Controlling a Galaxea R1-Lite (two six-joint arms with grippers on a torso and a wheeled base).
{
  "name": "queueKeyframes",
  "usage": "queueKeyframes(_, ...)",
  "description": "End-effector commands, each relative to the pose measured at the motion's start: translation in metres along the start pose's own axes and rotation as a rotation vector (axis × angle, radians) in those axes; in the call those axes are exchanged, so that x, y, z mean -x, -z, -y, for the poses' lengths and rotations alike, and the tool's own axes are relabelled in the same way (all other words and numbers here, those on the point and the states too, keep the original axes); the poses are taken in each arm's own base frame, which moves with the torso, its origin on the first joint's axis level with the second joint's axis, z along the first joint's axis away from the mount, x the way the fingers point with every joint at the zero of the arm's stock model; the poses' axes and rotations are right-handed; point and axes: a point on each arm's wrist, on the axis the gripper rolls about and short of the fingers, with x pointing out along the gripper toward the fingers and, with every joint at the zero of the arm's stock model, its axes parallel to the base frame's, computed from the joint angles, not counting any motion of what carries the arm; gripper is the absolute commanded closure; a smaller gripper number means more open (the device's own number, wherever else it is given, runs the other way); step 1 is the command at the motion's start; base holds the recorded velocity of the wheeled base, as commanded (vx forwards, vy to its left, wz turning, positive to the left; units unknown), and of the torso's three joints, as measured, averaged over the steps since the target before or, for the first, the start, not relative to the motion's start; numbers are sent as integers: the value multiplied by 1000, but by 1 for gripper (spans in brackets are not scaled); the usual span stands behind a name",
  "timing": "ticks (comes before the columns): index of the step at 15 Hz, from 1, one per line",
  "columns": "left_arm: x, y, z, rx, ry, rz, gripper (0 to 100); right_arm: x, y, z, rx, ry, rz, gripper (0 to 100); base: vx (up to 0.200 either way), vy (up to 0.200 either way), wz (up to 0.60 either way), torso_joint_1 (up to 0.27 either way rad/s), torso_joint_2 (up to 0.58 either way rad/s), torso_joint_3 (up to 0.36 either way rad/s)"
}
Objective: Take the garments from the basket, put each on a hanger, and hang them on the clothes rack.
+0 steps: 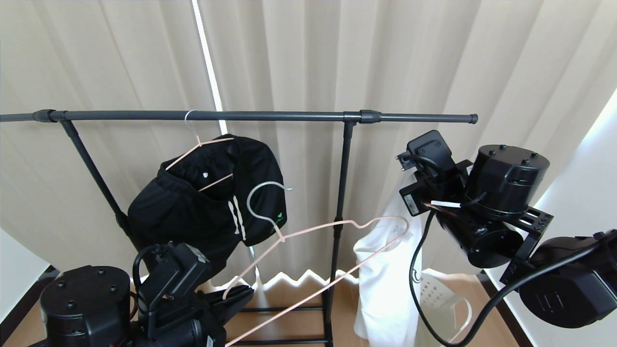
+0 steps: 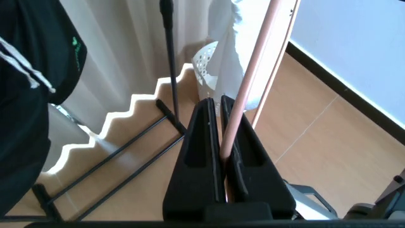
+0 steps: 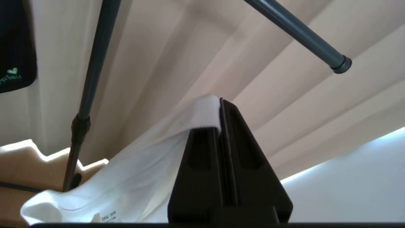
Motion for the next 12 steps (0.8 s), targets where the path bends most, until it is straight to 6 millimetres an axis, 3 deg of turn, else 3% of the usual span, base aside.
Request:
queueKeyframes(1, -3, 2, 2, 3, 10, -16, 100, 0, 1, -3, 3, -7, -4, 100, 0, 0, 0, 0, 0, 0)
queueKeyframes(12, -17, 0, 4, 56, -36, 25, 100, 7, 2, -9, 12, -18, -9, 100, 0, 0, 0, 0, 0, 0)
